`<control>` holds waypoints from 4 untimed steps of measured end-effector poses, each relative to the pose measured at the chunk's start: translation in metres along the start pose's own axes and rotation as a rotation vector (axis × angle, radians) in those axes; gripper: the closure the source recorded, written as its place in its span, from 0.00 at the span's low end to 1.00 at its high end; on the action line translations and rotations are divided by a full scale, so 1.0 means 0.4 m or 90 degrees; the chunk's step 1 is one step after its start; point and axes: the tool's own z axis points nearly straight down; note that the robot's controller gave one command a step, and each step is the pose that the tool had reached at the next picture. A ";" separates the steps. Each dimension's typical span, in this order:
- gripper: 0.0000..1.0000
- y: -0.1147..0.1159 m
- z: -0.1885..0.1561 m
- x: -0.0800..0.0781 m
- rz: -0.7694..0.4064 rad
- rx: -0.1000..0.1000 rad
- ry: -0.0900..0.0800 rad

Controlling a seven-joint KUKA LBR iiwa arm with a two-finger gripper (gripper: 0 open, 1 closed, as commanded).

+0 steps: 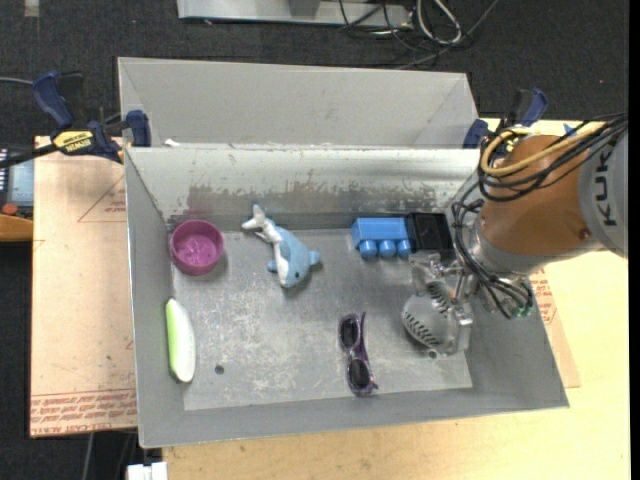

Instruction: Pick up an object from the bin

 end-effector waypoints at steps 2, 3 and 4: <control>0.00 -0.117 0.034 -0.031 -0.091 -0.002 -0.004; 0.00 0.223 0.094 0.029 -0.540 -0.001 0.001; 1.00 -0.108 0.106 -0.054 -0.448 -0.013 -0.009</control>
Offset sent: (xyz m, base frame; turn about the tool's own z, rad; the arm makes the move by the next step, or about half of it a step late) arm 0.0219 -0.0461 -0.0157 -0.1480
